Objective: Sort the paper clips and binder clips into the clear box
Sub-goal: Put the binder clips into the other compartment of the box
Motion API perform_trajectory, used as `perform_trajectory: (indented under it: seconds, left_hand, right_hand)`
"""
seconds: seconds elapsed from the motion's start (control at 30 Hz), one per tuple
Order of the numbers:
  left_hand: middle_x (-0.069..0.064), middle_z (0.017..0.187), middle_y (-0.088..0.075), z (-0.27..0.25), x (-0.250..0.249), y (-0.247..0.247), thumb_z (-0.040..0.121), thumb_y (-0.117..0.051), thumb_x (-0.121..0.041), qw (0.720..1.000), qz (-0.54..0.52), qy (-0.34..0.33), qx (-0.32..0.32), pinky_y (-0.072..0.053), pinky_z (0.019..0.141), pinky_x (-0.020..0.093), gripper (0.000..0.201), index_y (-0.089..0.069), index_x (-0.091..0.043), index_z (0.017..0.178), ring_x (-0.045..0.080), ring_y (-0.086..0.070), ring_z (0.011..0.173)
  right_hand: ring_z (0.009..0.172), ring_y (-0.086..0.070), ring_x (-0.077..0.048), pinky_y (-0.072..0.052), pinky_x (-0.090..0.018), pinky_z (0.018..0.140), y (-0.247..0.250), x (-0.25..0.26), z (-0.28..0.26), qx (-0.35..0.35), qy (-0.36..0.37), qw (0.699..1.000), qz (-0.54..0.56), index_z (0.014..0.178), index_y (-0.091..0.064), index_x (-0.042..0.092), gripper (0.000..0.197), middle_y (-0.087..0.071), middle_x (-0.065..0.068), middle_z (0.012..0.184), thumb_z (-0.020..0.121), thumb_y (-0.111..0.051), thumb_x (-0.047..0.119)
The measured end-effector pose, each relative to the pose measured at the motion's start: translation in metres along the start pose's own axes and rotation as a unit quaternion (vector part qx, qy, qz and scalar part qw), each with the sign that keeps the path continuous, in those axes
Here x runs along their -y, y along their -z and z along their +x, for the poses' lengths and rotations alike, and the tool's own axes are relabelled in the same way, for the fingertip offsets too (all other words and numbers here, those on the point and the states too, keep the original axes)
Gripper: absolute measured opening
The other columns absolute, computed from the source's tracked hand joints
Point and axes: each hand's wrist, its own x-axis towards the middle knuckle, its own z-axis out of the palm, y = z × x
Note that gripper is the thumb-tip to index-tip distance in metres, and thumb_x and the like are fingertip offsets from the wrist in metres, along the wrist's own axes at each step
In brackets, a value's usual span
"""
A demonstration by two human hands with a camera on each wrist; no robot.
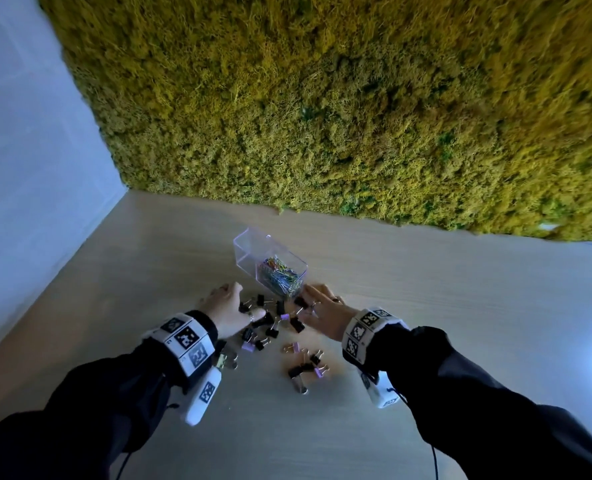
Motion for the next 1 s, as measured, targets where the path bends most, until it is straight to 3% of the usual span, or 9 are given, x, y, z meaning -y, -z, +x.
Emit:
perform_trajectory:
  seconds: [0.17, 0.27, 0.37, 0.43, 0.5, 0.63, 0.7, 0.77, 1.0]
  left_hand:
    - [0.003, 0.155, 0.012, -0.007, -0.013, -0.026, 0.082, -0.046, -0.060, 0.987, 0.064, -0.057, 0.133, -0.003, 0.117, 0.045, 0.090, 0.001, -0.017, 0.146, 0.028, 0.012, 0.142]
    - [-0.001, 0.156, -0.005, -0.027, -0.005, -0.027, 0.079, -0.043, -0.065, 0.979, 0.024, -0.124, 0.161, -0.011, 0.117, 0.030, 0.081, -0.021, -0.020, 0.143, 0.017, -0.004, 0.143]
    - [-0.001, 0.151, -0.022, -0.037, 0.012, -0.011, 0.068, -0.047, -0.071, 0.985, -0.099, -0.103, 0.097, -0.031, 0.100, 0.012, 0.088, -0.033, -0.020, 0.138, 0.010, -0.025, 0.135]
    - [0.007, 0.149, -0.026, -0.031, 0.024, -0.002, 0.077, -0.047, -0.064, 0.998, -0.023, -0.056, 0.020, -0.030, 0.105, 0.026, 0.075, -0.029, -0.027, 0.139, 0.022, -0.026, 0.135]
    - [0.013, 0.145, -0.025, -0.029, 0.030, 0.000, 0.084, -0.047, -0.055, 0.998, 0.051, -0.002, 0.032, -0.029, 0.108, 0.037, 0.063, -0.027, -0.030, 0.138, 0.031, -0.023, 0.134]
    - [0.010, 0.127, -0.029, -0.049, 0.026, -0.026, 0.080, -0.058, -0.048, 0.997, -0.009, -0.006, 0.082, -0.035, 0.102, 0.036, 0.057, -0.037, -0.027, 0.129, 0.029, -0.035, 0.122]
    - [0.008, 0.119, -0.032, -0.062, 0.021, -0.037, 0.080, -0.060, -0.043, 0.996, -0.030, -0.031, 0.080, -0.036, 0.099, 0.031, 0.056, -0.039, -0.023, 0.127, 0.026, -0.040, 0.117]
    - [0.005, 0.114, -0.033, -0.065, 0.019, -0.037, 0.082, -0.059, -0.041, 0.996, -0.034, -0.039, 0.079, -0.036, 0.098, 0.028, 0.054, -0.040, -0.021, 0.128, 0.023, -0.041, 0.116]
    - [0.005, 0.150, -0.021, -0.012, 0.001, -0.012, 0.091, -0.047, -0.033, 0.994, 0.037, -0.101, 0.028, -0.023, 0.112, 0.036, 0.059, -0.023, -0.017, 0.142, 0.029, -0.025, 0.136]
  right_hand:
    - [0.143, -0.006, -0.029, -0.011, -0.046, 0.117, -0.026, 0.026, -0.019, 0.044, 0.058, 0.995, 0.074, 0.144, -0.018, 0.012, 0.057, -0.009, -0.012, 0.155, 0.094, -0.041, 0.026]
    - [0.134, -0.030, -0.026, -0.021, -0.025, 0.112, -0.020, 0.030, -0.040, 0.042, 0.098, 0.974, 0.199, 0.136, -0.035, 0.001, 0.043, -0.032, -0.014, 0.145, 0.094, -0.042, 0.008]
    - [0.124, -0.046, -0.027, -0.030, -0.019, 0.100, -0.013, 0.001, -0.048, -0.126, 0.001, 0.966, 0.226, 0.125, -0.050, 0.005, 0.032, -0.046, -0.013, 0.134, 0.095, -0.043, 0.013]
    - [0.124, -0.041, -0.028, -0.028, -0.027, 0.104, -0.019, -0.018, -0.047, -0.135, -0.090, 0.975, 0.154, 0.124, -0.052, 0.014, 0.032, -0.044, -0.011, 0.133, 0.095, -0.041, 0.024]
    - [0.119, -0.041, -0.030, -0.030, -0.028, 0.103, -0.025, -0.020, -0.045, -0.087, -0.136, 0.976, 0.145, 0.115, -0.057, 0.018, 0.028, -0.042, -0.012, 0.129, 0.094, -0.041, 0.027]
    - [0.112, -0.050, -0.028, -0.044, -0.020, 0.079, -0.039, 0.014, -0.051, -0.028, -0.081, 0.974, 0.211, 0.084, -0.059, 0.034, 0.024, -0.051, -0.005, 0.108, 0.089, -0.035, 0.037]
    - [0.107, -0.053, -0.027, -0.046, -0.034, 0.093, -0.045, 0.035, -0.059, -0.008, -0.061, 0.965, 0.256, 0.106, -0.060, 0.014, 0.023, -0.054, -0.010, 0.107, 0.093, -0.042, 0.018]
    - [0.089, -0.056, -0.023, -0.049, -0.046, 0.089, -0.044, 0.043, -0.060, -0.036, -0.048, 0.956, 0.287, 0.101, -0.061, 0.004, 0.022, -0.057, -0.018, 0.109, 0.089, -0.042, 0.005]
    - [0.131, -0.031, -0.026, -0.022, -0.028, 0.108, -0.004, 0.040, -0.027, -0.060, -0.017, 0.993, 0.100, 0.133, -0.040, 0.007, 0.043, -0.030, -0.006, 0.146, 0.090, -0.040, 0.009]
